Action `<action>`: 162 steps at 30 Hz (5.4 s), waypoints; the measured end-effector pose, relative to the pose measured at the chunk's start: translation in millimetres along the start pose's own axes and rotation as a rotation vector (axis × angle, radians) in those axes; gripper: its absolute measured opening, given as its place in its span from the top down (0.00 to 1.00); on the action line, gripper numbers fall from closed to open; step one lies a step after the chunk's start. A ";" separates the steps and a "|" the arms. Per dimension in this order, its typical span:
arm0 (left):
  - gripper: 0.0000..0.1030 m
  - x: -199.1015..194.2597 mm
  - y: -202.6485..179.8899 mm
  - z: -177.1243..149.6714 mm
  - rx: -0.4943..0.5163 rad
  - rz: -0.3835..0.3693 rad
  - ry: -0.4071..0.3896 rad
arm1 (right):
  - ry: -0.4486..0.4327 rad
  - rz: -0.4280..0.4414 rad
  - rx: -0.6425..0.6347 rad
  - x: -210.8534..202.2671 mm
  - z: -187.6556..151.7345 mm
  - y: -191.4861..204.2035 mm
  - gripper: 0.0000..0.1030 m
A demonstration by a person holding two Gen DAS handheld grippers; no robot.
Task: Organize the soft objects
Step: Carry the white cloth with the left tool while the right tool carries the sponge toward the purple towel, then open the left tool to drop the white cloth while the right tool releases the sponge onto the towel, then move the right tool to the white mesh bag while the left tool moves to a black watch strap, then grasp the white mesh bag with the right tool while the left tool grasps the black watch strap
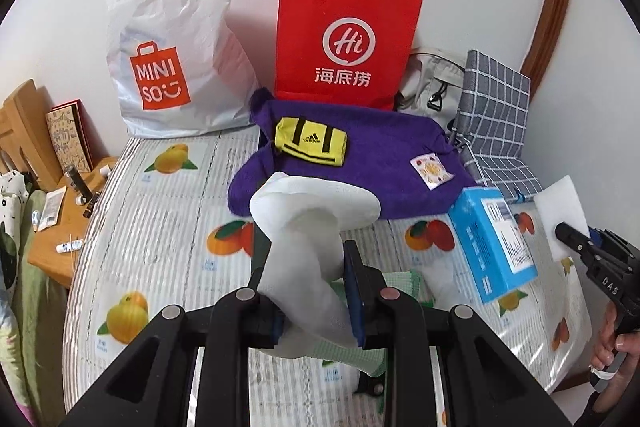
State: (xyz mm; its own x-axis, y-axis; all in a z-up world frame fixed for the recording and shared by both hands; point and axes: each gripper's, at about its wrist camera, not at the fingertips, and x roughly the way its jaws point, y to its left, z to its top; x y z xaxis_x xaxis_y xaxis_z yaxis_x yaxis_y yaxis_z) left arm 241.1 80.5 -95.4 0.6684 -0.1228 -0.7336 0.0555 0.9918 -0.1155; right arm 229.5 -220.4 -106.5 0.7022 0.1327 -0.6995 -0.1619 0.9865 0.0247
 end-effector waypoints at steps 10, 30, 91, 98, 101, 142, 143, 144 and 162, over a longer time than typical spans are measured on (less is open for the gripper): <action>0.77 24.7 -4.6 28.2 -0.025 -0.024 0.003 | -0.022 0.054 0.021 19.7 39.5 -6.6 0.71; 0.77 64.4 -27.3 108.2 0.008 -0.073 -0.016 | -0.028 0.064 0.015 67.7 103.6 -13.8 0.71; 0.42 193.1 3.9 119.2 -0.123 -0.129 0.166 | 0.189 0.202 -0.034 228.2 96.6 31.9 0.38; 0.38 178.0 -0.7 123.9 -0.108 -0.067 0.129 | 0.114 0.188 -0.044 173.3 89.7 48.8 0.38; 0.28 164.1 3.2 128.1 -0.113 -0.077 0.101 | 0.106 0.197 -0.042 141.6 73.8 50.2 0.38; 0.21 20.4 7.0 -53.1 -0.009 -0.084 0.118 | 0.146 0.121 -0.106 73.9 -119.2 89.1 0.48; 0.21 22.6 3.1 -59.1 0.005 -0.071 0.127 | 0.144 0.125 -0.103 72.2 -119.3 87.3 0.52; 0.21 24.2 0.2 -63.2 0.013 -0.062 0.133 | 0.143 0.134 -0.099 69.2 -120.0 84.9 0.60; 0.48 63.5 -40.3 -99.0 0.052 0.047 0.186 | 0.078 0.094 -0.023 30.5 -153.7 31.0 0.84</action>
State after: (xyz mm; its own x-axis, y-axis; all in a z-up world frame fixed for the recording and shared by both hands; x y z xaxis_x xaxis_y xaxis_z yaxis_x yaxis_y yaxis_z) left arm 207.9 29.1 -203.6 0.5230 -0.0763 -0.8489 0.0686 0.9965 -0.0473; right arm 139.3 -200.4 -236.8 0.6271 0.2158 -0.7484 -0.2409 0.9675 0.0771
